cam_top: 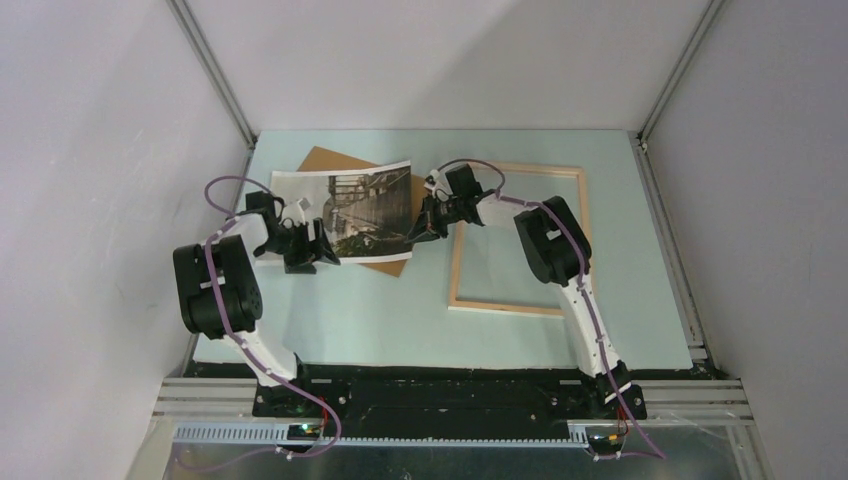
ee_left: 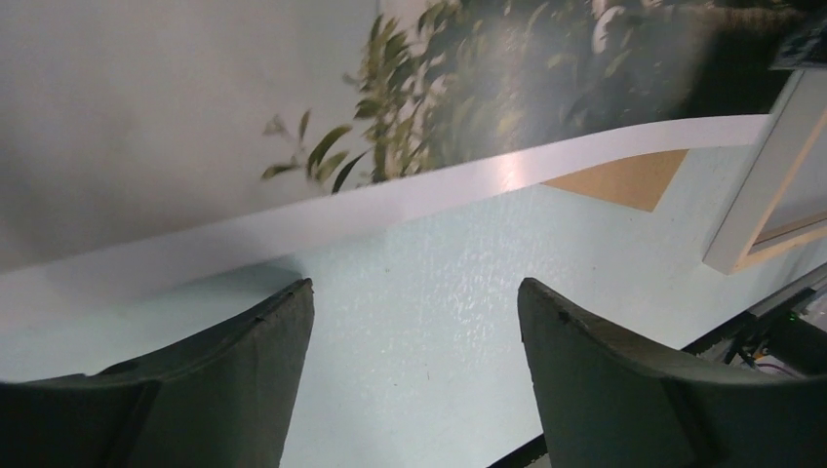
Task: Put the photo into the frame
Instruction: Pick up the photo at the center of the board.
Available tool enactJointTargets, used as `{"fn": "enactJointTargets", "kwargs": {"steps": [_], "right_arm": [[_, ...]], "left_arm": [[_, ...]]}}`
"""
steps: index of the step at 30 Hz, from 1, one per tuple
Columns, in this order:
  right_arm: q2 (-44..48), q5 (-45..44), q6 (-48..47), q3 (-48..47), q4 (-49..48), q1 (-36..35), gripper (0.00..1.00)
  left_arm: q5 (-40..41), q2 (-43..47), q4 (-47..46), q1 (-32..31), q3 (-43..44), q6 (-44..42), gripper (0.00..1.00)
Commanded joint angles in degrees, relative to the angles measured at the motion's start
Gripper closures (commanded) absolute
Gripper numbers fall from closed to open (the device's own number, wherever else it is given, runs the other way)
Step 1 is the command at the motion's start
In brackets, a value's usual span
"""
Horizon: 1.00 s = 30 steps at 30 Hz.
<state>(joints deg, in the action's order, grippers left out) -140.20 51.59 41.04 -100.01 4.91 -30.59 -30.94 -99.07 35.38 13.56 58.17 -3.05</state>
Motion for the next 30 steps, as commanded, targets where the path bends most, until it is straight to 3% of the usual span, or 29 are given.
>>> {"fn": "enactJointTargets", "kwargs": {"steps": [1, 9, 17, 24, 30], "right_arm": [[8.95, -1.78, -2.52, 3.34, -0.88, 1.99, 1.0], [18.05, -1.33, 0.63, 10.67, -6.4, 4.77, 1.0], [22.63, -0.96, 7.06, 13.71, -12.01, 5.88, 1.0], [25.16, -1.47, 10.48, 13.75, -10.85, 6.43, 1.0], [29.09, -0.25, 13.86, 14.48, -11.38, 7.26, 1.0]], "left_arm": [[1.19, 3.6, 1.64, -0.88, -0.87, -2.44, 0.13], [-0.58, 13.76, 1.7, -1.41, -0.18, -4.57, 0.04], [-4.43, 15.15, 1.52, -6.4, 3.54, -1.64, 0.02], [7.29, 20.84, -2.78, -19.61, 5.55, -10.32, 0.01], [18.86, 26.52, -10.09, -29.83, 1.85, -21.49, 0.0]]}}
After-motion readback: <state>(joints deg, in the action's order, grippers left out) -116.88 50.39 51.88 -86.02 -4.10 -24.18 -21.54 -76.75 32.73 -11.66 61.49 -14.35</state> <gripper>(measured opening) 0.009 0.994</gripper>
